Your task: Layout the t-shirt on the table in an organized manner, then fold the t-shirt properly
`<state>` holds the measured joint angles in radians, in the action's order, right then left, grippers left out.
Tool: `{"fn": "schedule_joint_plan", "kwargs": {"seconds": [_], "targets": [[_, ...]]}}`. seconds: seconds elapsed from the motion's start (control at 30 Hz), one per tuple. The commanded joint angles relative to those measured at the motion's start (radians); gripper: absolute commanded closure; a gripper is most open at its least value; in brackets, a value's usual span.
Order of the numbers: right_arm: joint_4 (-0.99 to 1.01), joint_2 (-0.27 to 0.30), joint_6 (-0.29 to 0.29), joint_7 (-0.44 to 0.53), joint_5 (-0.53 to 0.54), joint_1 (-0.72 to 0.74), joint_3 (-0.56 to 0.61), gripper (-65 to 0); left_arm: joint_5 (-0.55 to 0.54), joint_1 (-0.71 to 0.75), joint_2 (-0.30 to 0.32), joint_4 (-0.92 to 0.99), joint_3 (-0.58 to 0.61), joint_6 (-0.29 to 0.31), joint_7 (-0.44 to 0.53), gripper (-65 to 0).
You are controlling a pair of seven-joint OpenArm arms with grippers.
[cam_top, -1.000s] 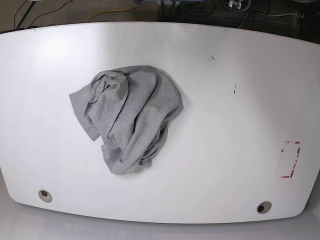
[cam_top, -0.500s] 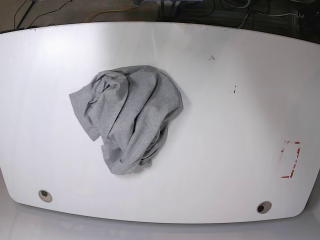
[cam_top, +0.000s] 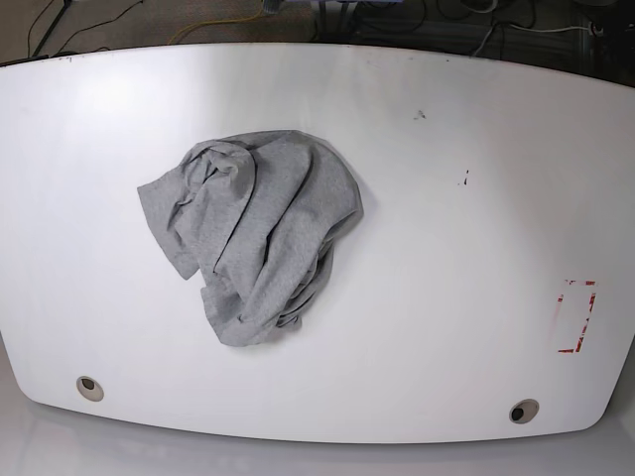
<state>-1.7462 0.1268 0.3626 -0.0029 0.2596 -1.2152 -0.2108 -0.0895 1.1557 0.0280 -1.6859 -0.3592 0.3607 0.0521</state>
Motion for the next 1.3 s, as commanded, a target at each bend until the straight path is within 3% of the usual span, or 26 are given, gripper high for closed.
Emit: {"fn": "schedule_joint_plan", "kwargs": {"seconds": [0.0,0.13,0.67,1.27], "targets": [[-0.054,0.001,0.008,0.016,0.004,-0.054,-0.016,-10.0,-0.036,0.056,0.000,-0.064,-0.031,0.037,0.018,0.0],[-0.119,0.001,0.005,0.016,0.004,-0.087,-0.032,-10.0,-0.065,0.099,-0.020,-0.132,-0.062,0.080,0.018,0.0],[-0.280,0.000,0.000,0.016,0.004,-0.067,-0.032,-10.0,-0.071,0.132,-0.030,-0.323,-0.090,0.090,0.024,0.0],[-0.283,0.000,0.000,0.016,0.004,0.186,-0.040,-10.6,-0.063,-0.179,-0.024,-0.326,-0.082,0.090,-0.030,0.0]]}}
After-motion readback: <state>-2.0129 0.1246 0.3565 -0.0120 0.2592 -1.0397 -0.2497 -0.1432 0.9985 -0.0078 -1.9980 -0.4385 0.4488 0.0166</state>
